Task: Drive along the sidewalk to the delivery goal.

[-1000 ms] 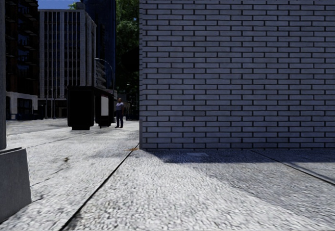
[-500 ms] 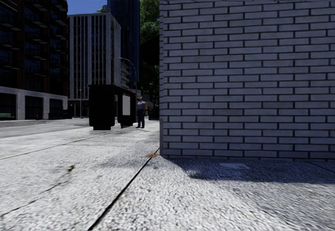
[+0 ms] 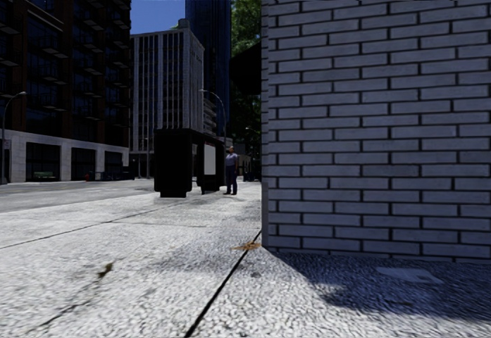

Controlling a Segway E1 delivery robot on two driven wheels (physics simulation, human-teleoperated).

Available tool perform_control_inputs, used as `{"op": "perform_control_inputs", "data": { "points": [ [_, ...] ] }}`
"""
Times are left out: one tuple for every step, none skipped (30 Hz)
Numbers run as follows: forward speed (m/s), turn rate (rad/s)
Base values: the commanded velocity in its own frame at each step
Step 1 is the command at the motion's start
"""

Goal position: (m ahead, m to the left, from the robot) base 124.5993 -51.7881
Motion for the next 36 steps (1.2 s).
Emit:
{"op": "perform_control_inputs", "data": {
  "points": [
    [1.32, 0.4],
    [1.35, 0.4],
    [1.36, 0.4],
    [1.36, 0.4],
    [1.36, 0.4],
    [1.36, 0.4],
    [1.36, 0.4],
    [1.36, 0.4],
    [1.36, 0.4],
    [1.36, 0.4],
    [1.36, 0.4],
    [1.36, 0.4],
    [1.36, 0.4],
    [1.36, 0.4],
    [1.36, 0.4],
    [1.36, 0.4],
    [1.36, 0.4],
    [1.36, 0.4],
    [1.36, 0.4],
    [1.36, 0.4],
    [1.36, 0.4],
    [1.36, 0.4],
    [1.36, 0.4],
    [1.36, 0.4],
    [1.36, 0.4],
    [1.36, 0.4],
    [1.36, 0.4],
    [1.36, 0.4],
    [1.36, 0.4],
    [1.36, 0.4],
    [1.36, 0.4],
    [1.36, 0.4],
    [1.36, 0.4],
    [1.36, 0.4],
    [1.36, 0.4],
    [1.36, 0.4]
  ]
}}
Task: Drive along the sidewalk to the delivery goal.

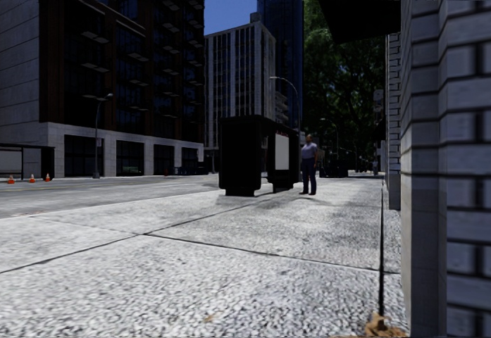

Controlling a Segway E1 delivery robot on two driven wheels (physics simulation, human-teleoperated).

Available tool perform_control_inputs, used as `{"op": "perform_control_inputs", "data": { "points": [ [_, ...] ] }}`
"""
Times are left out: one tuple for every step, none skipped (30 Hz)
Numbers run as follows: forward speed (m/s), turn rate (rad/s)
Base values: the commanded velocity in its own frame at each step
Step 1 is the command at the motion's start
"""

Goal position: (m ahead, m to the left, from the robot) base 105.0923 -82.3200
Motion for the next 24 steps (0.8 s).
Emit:
{"op": "perform_control_inputs", "data": {
  "points": [
    [1.36, 0.4],
    [1.36, 0.4],
    [1.36, 0.4],
    [1.36, 0.4],
    [1.36, 0.4],
    [1.36, 0.4],
    [1.36, 0.4],
    [1.36, 0.4],
    [1.36, 0.4],
    [1.36, 0.4],
    [1.36, 0.39],
    [1.39, 0.0],
    [1.43, 0.0],
    [1.44, 0.0],
    [1.45, 0.0],
    [1.45, 0.0],
    [1.45, -0.02],
    [1.45, -0.19],
    [1.45, -0.19],
    [1.45, -0.29],
    [1.45, -0.33],
    [1.45, -0.35],
    [1.45, -0.35],
    [1.45, -0.36]
  ]
}}
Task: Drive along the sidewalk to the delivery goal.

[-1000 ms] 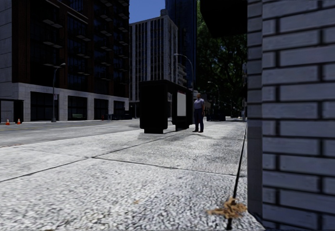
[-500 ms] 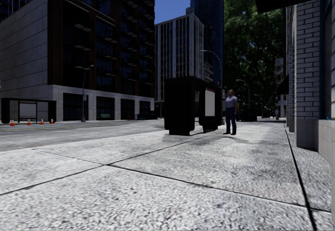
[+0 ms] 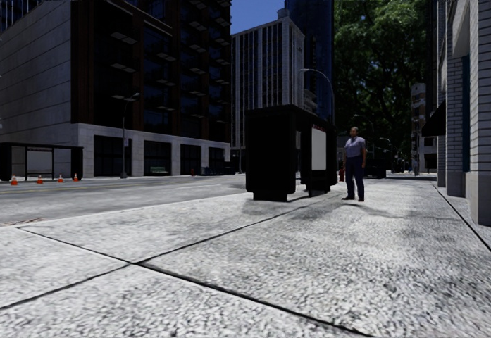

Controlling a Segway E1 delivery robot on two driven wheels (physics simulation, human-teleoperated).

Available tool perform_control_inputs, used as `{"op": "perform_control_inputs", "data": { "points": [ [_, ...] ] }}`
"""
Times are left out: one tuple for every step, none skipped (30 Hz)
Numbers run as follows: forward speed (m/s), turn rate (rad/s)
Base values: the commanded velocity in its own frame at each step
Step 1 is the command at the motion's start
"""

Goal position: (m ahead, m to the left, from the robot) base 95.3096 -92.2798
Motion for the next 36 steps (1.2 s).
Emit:
{"op": "perform_control_inputs", "data": {
  "points": [
    [1.45, -0.37],
    [1.45, -0.38],
    [1.45, -0.38],
    [1.45, -0.39],
    [1.45, -0.39],
    [1.45, -0.39],
    [1.45, -0.39],
    [1.45, -0.39],
    [1.45, -0.39],
    [1.45, -0.39],
    [1.45, -0.39],
    [1.45, -0.39],
    [1.45, -0.39],
    [1.45, -0.39],
    [1.45, -0.39],
    [1.45, -0.39],
    [1.45, -0.39],
    [1.45, -0.39],
    [1.45, -0.39],
    [1.45, -0.39],
    [1.45, -0.39],
    [1.45, -0.39],
    [1.47, -0.39],
    [1.51, -0.39],
    [1.52, -0.39],
    [1.53, -0.39],
    [1.53, -0.39],
    [1.53, -0.39],
    [1.53, -0.39],
    [1.53, -0.39],
    [1.53, -0.39],
    [1.54, -0.39],
    [1.54, -0.39],
    [1.55, -0.39],
    [1.61, -0.39],
    [1.64, -0.39]
  ]
}}
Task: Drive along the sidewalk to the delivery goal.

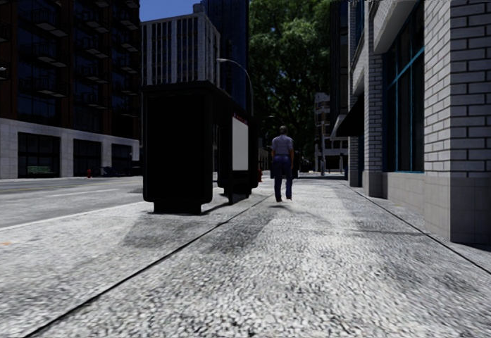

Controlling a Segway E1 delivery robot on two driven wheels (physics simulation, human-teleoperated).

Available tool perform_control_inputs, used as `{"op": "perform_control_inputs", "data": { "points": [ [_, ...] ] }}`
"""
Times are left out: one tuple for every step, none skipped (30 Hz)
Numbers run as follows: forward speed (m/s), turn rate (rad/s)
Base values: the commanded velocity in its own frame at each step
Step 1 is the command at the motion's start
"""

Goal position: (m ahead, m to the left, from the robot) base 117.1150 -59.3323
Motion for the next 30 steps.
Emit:
{"op": "perform_control_inputs", "data": {
  "points": [
    [1.66, -0.39],
    [1.67, -0.39],
    [1.68, -0.39],
    [1.68, -0.39],
    [1.68, -0.39],
    [1.69, -0.39],
    [1.69, -0.39],
    [1.7, -0.39],
    [2.0, -0.39],
    [2.0, -0.39],
    [2.0, -0.39],
    [2.0, -0.39],
    [2.0, -0.39],
    [2.0, -0.39],
    [2.0, -0.39],
    [2.0, -0.39],
    [2.0, -0.39],
    [2.0, -0.39],
    [2.0, -0.39],
    [2.0, -0.35],
    [2.0, -0.22],
    [2.0, -0.07],
    [2.0, 0.0],
    [2.0, 0.0],
    [2.0, 0.0],
    [2.0, 0.0],
    [2.0, 0.0],
    [2.0, 0.0],
    [2.0, 0.0],
    [2.0, 0.0]
  ]
}}
